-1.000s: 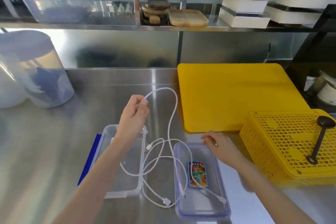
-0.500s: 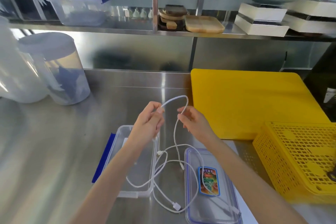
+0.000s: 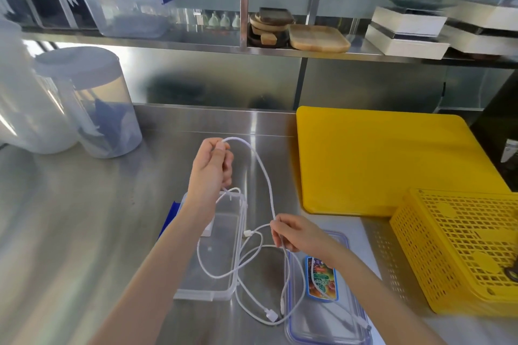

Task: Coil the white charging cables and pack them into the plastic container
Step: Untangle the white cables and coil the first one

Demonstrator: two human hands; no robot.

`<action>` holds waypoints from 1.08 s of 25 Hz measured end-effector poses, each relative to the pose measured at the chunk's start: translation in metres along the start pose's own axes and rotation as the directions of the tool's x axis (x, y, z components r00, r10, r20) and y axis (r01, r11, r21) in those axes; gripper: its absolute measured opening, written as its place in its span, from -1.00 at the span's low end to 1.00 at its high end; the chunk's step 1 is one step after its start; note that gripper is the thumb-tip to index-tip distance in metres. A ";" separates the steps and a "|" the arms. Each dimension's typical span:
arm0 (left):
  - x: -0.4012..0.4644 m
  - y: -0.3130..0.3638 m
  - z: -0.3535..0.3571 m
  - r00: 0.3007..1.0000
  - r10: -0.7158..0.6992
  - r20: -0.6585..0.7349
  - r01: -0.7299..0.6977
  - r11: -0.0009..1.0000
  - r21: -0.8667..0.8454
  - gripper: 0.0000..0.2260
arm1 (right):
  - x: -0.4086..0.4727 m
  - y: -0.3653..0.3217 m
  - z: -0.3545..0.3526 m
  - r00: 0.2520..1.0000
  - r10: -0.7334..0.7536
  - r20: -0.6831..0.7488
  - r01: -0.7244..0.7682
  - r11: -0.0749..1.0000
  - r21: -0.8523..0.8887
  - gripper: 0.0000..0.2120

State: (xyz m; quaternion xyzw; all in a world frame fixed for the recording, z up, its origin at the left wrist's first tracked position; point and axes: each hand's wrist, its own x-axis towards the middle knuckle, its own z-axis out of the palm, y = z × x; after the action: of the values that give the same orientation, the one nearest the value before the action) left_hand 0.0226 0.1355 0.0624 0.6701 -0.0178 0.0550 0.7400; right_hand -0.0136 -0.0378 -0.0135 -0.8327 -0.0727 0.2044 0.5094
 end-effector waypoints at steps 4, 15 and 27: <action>0.008 0.000 -0.013 0.999 0.014 -0.044 -0.022 0.984 -0.177 -0.75 | -0.009 0.015 -0.005 1.000 -0.017 -0.026 0.011 0.976 -0.217 -0.73; 0.004 0.005 -0.010 0.832 -0.191 0.522 0.181 0.981 0.070 -0.48 | -0.017 -0.021 -0.073 0.883 -0.278 -0.379 0.191 0.949 -0.251 -0.72; 0.026 0.041 0.001 0.891 -0.187 0.415 0.120 0.976 0.181 -0.60 | -0.030 -0.045 -0.094 0.899 -0.292 -0.326 0.151 0.906 -0.396 -0.78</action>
State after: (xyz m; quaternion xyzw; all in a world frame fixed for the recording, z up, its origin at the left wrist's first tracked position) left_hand 0.0444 0.1399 0.1060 0.7190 -0.1230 -0.1514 0.6671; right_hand 0.0018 -0.1038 0.0713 -0.9213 -0.1054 -0.0370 0.3725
